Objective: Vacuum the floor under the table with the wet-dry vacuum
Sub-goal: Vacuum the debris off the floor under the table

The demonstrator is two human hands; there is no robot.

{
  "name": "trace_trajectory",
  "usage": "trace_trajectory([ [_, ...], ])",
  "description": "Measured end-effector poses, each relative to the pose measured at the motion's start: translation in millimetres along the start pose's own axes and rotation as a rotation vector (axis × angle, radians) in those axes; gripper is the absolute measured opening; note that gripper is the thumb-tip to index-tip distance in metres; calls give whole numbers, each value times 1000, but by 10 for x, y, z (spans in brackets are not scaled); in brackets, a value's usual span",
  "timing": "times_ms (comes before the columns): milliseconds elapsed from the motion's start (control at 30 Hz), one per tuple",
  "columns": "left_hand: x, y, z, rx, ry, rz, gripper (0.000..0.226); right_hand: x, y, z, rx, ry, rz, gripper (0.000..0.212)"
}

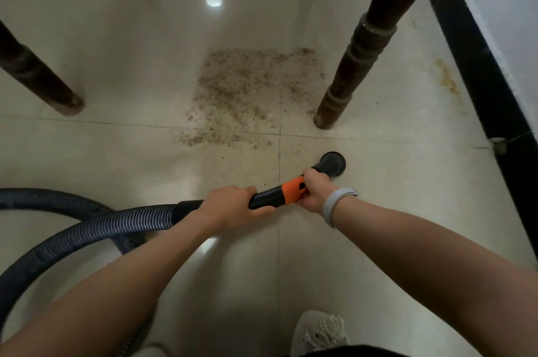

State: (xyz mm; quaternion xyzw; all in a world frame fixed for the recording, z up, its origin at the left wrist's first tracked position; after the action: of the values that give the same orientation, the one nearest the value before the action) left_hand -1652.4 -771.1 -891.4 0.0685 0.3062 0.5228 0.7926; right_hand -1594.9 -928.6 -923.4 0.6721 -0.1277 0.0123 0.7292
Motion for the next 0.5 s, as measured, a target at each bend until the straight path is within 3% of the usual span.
trace_trajectory([
  [200, -175, -289, 22, 10, -72, -87, 46, 158, -73, 340, -67, -73, 14, 13],
  [333, -224, -321, 33, -4, -140, -121, 46, 278, -120, 425, -28, -111, 31, 16],
  [500, -121, -127, -58, 47, -47, -94, 48, 225, -126, 283, 51, -45, 9, 16],
])
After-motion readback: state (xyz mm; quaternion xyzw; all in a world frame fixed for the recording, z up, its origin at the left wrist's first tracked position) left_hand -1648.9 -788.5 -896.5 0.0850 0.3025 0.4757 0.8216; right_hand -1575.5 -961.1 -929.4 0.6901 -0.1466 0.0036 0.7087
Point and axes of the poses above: each hand's wrist, its own y-axis away from the middle knuckle, its own z-axis out of the back of the hand, x = y × z, the point moved 3 cm from there along -y, towards the middle knuckle, and after that the axes turned 15 degrees about -z, right-handed, at the moved point
